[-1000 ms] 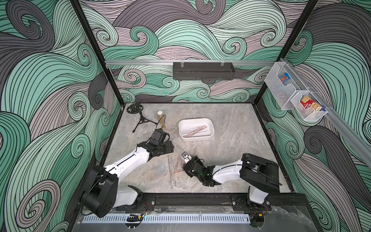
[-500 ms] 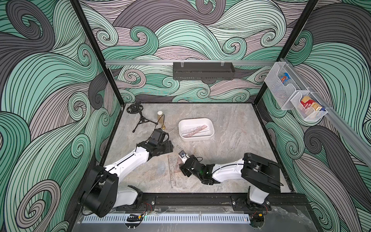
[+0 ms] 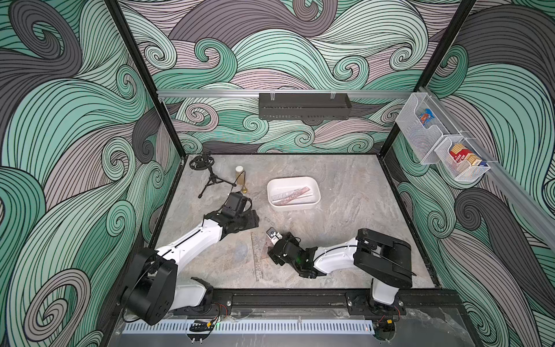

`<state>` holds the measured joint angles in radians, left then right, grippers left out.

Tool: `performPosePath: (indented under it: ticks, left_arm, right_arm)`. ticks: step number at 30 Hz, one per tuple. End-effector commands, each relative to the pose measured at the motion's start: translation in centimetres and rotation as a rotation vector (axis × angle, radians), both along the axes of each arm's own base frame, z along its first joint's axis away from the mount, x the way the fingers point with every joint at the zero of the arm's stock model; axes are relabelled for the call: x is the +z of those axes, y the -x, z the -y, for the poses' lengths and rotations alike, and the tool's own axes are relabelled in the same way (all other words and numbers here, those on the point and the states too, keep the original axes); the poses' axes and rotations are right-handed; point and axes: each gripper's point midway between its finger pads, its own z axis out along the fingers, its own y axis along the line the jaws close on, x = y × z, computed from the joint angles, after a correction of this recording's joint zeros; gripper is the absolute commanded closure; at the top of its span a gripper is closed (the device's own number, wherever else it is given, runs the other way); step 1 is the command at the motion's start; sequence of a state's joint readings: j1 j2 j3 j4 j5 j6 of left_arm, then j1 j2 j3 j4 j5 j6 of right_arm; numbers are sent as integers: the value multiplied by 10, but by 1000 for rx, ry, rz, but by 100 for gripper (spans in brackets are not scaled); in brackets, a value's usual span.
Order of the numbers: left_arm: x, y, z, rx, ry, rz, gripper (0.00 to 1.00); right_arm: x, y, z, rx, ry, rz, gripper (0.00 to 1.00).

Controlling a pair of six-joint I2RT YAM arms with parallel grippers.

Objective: Put the scattered rulers into the storage box
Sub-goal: Pick up the ruler from the center of the board.

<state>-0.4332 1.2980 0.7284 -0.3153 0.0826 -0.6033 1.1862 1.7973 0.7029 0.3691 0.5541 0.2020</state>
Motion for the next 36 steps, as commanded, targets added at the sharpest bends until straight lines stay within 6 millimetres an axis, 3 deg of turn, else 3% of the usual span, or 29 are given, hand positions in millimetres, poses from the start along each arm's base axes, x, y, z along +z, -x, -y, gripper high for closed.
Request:
performPosePath:
  ticks: [1,19,23,25,30,36]
  left_arm:
    - [-5,0,2,-8,12,-13,32]
    - [-14,7,11,-41,55,-57,33]
    - [-15,7,14,-49,68,-65,33]
    - [-16,8,19,-66,89,-74,34]
    - [-14,10,43,-143,205,-85,39]
    - [-22,3,57,-190,234,-116,40]
  right_arm:
    - [-10,-3,25,-30,86,8,20]
    - [6,-35,67,-118,66,19,20]
    - [25,-37,64,-110,-14,11,22]
    - [42,-32,58,-86,-117,-24,25]
    - [71,-11,47,3,-390,-99,48]
    - [59,4,54,20,-447,-145,70]
